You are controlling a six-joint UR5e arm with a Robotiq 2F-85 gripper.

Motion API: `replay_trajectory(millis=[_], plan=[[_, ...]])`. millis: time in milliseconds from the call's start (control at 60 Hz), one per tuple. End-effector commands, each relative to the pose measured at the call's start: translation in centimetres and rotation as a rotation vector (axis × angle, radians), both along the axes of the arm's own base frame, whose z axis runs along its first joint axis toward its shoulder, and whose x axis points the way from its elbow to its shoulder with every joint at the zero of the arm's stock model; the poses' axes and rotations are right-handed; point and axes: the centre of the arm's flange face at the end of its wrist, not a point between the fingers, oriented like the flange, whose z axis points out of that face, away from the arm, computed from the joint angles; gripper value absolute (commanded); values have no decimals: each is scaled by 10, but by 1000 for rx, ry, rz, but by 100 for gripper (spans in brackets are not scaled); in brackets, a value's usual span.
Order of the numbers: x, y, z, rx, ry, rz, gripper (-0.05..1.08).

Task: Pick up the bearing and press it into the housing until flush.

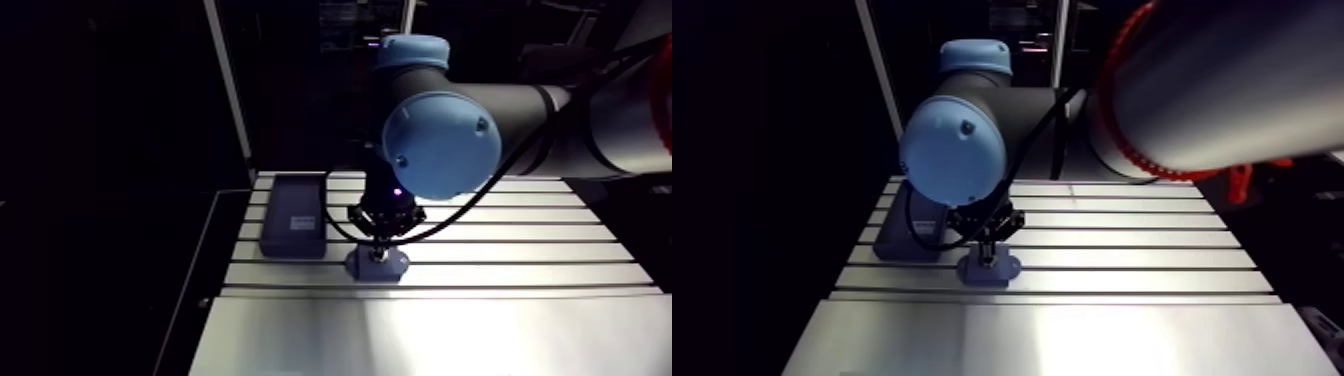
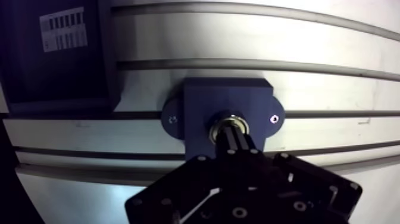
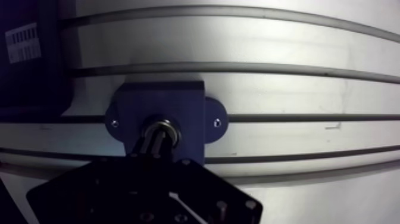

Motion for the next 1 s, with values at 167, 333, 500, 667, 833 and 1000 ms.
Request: replay_trajectory(millis=[167, 333, 500, 667, 833, 1000], plan=[[0, 0, -1, 1, -3, 1, 107], [0, 0, -2, 1, -5, 1, 107], [0, 0, -2, 3, -5, 1, 107], [0, 0, -3, 3, -6, 1, 107], [-1, 0, -5, 3, -2, 1, 107], [-2, 0, -5, 2, 6, 2, 107]])
